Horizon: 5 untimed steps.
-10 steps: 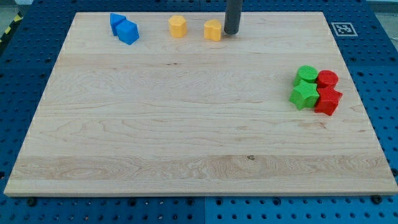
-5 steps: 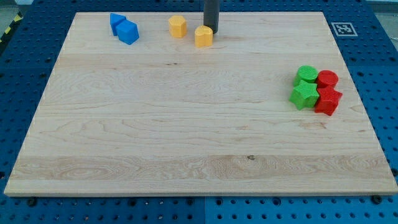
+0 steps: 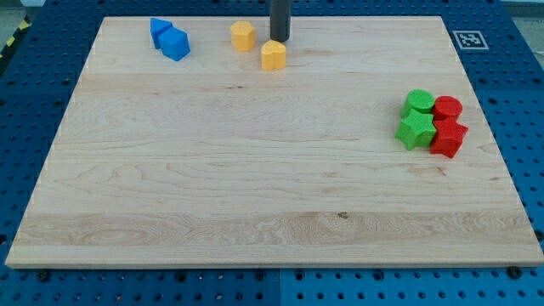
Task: Place the yellow blocks diagonally at the right side of the blue cube
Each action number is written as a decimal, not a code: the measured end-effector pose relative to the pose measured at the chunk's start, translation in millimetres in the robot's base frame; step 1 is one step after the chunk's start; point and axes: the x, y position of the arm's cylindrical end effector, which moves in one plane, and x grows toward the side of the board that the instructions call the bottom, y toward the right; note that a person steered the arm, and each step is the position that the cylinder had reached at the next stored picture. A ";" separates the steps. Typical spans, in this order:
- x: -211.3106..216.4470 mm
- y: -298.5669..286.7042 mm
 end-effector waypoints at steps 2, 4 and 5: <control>3.2 -41.0; 9.4 -59.2; 19.2 -57.3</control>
